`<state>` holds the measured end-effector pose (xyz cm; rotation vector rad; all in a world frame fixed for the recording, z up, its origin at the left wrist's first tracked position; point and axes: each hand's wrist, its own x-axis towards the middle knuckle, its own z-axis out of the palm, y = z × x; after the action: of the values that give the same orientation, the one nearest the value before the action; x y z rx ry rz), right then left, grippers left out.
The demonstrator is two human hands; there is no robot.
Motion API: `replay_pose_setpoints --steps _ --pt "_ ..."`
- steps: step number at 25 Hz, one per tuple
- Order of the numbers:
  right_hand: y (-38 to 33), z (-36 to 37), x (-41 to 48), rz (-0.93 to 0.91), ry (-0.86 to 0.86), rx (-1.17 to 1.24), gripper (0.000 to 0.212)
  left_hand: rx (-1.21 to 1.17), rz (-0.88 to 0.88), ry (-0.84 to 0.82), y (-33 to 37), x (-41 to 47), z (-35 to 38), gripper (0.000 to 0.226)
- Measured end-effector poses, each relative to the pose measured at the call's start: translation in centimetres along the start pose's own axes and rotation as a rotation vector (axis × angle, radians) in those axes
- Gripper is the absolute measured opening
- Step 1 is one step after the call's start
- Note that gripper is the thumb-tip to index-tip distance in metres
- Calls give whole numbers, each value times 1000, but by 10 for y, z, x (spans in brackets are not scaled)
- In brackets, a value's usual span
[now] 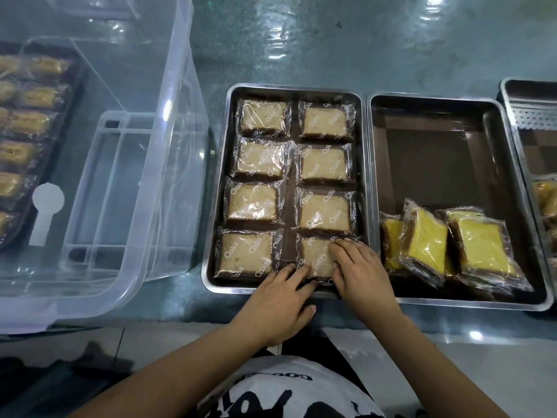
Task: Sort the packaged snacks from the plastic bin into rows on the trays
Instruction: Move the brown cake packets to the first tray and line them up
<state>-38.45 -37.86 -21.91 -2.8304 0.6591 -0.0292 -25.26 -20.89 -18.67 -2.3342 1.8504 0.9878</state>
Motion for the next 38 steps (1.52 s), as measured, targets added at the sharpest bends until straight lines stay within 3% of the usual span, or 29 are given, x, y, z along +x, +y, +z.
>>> replay_pose_setpoints --steps 9,15,18,21,23,27,30,32,34,38 --pt "-9 -4 17 6 -31 -90 44 -63 45 -30 3 -6 -7 63" --pt "-13 -24 35 0 -20 25 8 -60 43 67 4 -10 0 51" --pt "-14 -38 46 144 25 168 3 10 -13 173 1 -7 -3 53" --pt "-14 -44 50 408 56 292 16 1 -53 253 2 0 -14 54" --pt "-14 -43 48 467 53 319 20 -5 -39 253 7 4 -16 54" --pt "-12 -39 41 392 76 209 11 71 -28 241 12 9 -8 61" --pt "-2 -35 41 82 99 -41 37 116 -25 202 8 13 0 62" --pt "3 -32 43 -47 8 -89 48 141 -26 187 5 15 3 60" --pt "7 -28 38 -36 -45 -107 49 169 -53 196 4 15 1 58" --pt "2 -19 8 43 16 -173 43 193 -137 221 -1 16 -6 60"
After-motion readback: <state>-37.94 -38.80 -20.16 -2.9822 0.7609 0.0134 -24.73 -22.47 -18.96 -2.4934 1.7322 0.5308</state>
